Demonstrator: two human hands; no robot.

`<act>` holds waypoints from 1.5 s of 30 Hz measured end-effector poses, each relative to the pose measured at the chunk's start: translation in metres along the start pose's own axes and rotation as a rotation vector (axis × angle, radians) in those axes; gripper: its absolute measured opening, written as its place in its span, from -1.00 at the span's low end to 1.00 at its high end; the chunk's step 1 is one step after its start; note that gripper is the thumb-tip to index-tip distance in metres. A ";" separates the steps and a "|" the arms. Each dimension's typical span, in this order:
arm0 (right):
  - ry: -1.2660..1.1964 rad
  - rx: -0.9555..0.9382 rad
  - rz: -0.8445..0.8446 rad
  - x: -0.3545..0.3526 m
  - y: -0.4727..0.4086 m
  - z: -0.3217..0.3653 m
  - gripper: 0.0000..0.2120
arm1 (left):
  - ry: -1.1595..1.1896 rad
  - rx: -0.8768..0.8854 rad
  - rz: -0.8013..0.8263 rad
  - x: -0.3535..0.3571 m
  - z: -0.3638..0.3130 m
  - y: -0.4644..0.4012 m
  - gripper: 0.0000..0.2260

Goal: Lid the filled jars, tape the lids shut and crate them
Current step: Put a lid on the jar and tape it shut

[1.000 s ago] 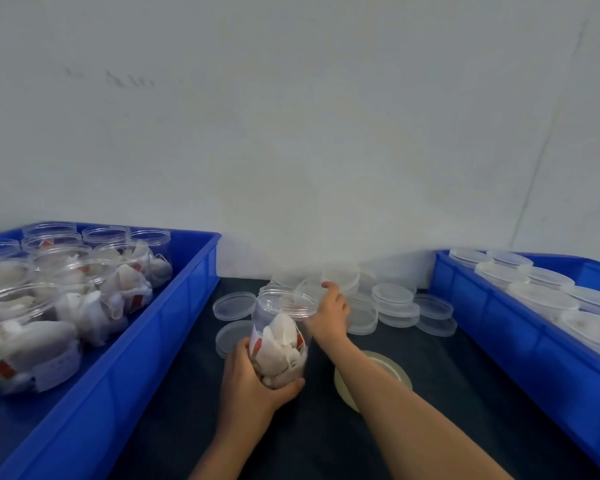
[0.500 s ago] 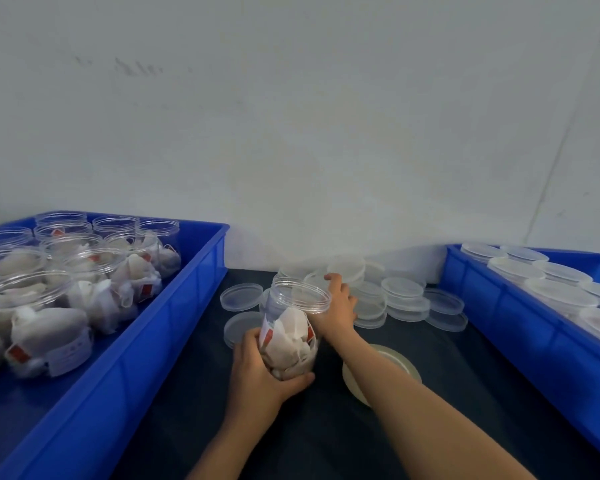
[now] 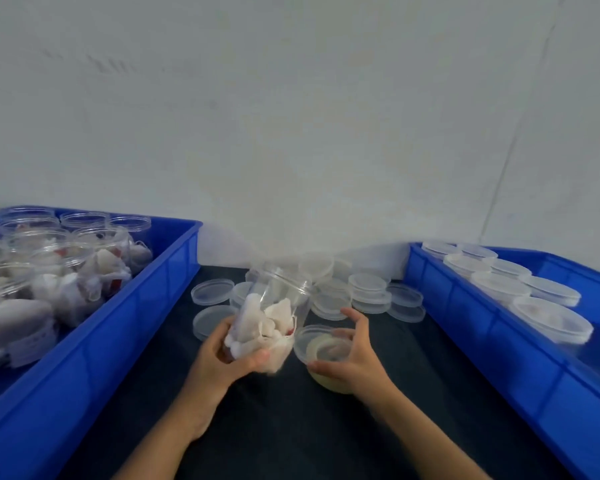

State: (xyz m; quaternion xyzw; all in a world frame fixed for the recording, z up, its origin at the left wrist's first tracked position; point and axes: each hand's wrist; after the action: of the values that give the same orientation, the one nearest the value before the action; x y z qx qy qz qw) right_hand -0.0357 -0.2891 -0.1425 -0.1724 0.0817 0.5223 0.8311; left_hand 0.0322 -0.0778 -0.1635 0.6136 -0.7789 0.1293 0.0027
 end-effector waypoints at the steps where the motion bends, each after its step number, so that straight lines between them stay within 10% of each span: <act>1: -0.033 -0.002 -0.003 -0.002 0.005 -0.003 -0.10 | -0.002 -0.019 0.003 0.000 0.001 0.001 -0.22; 15: -0.488 -0.049 0.023 -0.007 0.015 0.002 -0.43 | -0.113 -0.084 0.107 0.005 -0.003 0.005 -0.25; 26: -0.381 -0.092 0.014 0.000 0.021 0.004 -0.51 | -0.172 -0.112 0.273 0.014 -0.010 0.013 -0.30; 33: -0.303 -0.169 -0.045 0.010 0.025 0.009 -0.62 | 0.002 0.010 0.066 0.033 -0.010 0.011 -0.44; 45: -0.222 -0.392 -0.032 0.013 0.032 0.020 -0.50 | 0.145 -0.319 0.222 0.025 -0.024 0.016 -0.68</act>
State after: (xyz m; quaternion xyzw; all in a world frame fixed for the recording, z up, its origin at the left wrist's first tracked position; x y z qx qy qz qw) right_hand -0.0599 -0.2580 -0.1344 -0.2735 -0.1161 0.5307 0.7938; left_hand 0.0075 -0.0935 -0.1398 0.5049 -0.8502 0.0475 0.1415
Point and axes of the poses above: each hand's wrist, its own y-axis away from the middle knuckle, its own x-axis out of the palm, z = x × y, and after that the axes turned 9 degrees about -z, right-handed
